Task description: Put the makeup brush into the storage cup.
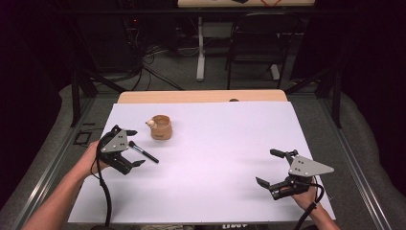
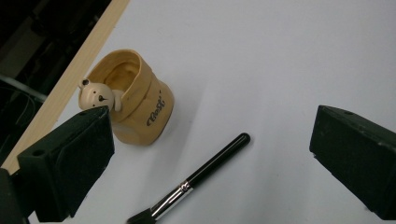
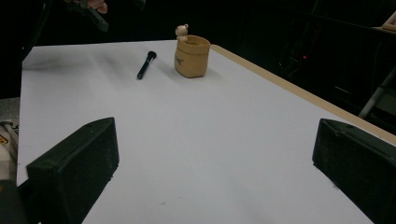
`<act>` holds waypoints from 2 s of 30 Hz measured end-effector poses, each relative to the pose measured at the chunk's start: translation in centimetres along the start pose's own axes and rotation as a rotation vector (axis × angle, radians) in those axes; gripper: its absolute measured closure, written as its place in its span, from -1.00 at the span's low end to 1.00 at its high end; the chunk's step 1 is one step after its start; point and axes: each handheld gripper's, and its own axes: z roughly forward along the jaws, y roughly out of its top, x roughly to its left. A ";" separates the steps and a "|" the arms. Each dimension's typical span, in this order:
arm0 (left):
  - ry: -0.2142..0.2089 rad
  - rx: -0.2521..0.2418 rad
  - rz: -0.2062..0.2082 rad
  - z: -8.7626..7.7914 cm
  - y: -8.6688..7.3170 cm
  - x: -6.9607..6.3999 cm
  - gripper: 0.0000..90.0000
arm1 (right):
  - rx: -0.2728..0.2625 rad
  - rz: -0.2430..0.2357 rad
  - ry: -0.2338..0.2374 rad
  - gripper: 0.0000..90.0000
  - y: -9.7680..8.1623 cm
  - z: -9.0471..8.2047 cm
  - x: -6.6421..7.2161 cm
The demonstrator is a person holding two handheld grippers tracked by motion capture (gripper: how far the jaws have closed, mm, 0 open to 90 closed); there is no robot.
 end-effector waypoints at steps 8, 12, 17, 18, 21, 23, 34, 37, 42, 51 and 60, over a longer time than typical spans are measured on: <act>-0.036 0.089 0.071 0.9 0.8 1.1 -1.00 | 0.001 0.000 0.003 -1.00 0.0 0.0 -0.1; -0.048 0.120 0.092 1.3 1.0 1.4 -1.00 | 0.003 0.002 0.004 -1.00 -0.1 0.0 -0.1; -0.081 0.191 0.134 2.1 1.1 2.0 -1.00 | 0.004 0.004 0.006 -1.00 -0.1 0.0 -0.1; -0.084 0.190 0.125 2.3 1.1 2.0 -1.00 | 0.004 0.004 0.006 -1.00 -0.1 0.0 -0.1; -0.105 0.223 0.139 2.6 1.0 2.3 -1.00 | 0.006 0.005 0.006 -1.00 -0.1 0.0 -0.2; -0.112 0.253 0.152 2.9 1.0 2.5 -1.00 | 0.006 0.004 0.006 -1.00 -0.1 0.0 -0.2; -0.141 0.340 0.188 4.6 0.7 3.2 -1.00 | 0.007 0.005 0.007 -1.00 -0.1 0.0 -0.2; -0.150 0.359 0.190 5.0 0.6 3.4 -0.98 | 0.006 0.005 0.008 -1.00 -0.1 0.0 -0.2; -0.161 0.379 0.188 5.4 0.3 3.6 -0.91 | 0.006 0.005 0.008 -1.00 -0.1 0.0 -0.2; -0.219 0.433 0.179 6.7 -0.1 3.9 -0.61 | 0.012 0.006 0.009 -1.00 -0.1 0.0 -0.2; -0.258 0.477 0.171 7.4 0.0 4.3 0.04 | 0.009 0.002 0.010 -0.99 -0.1 0.0 -0.2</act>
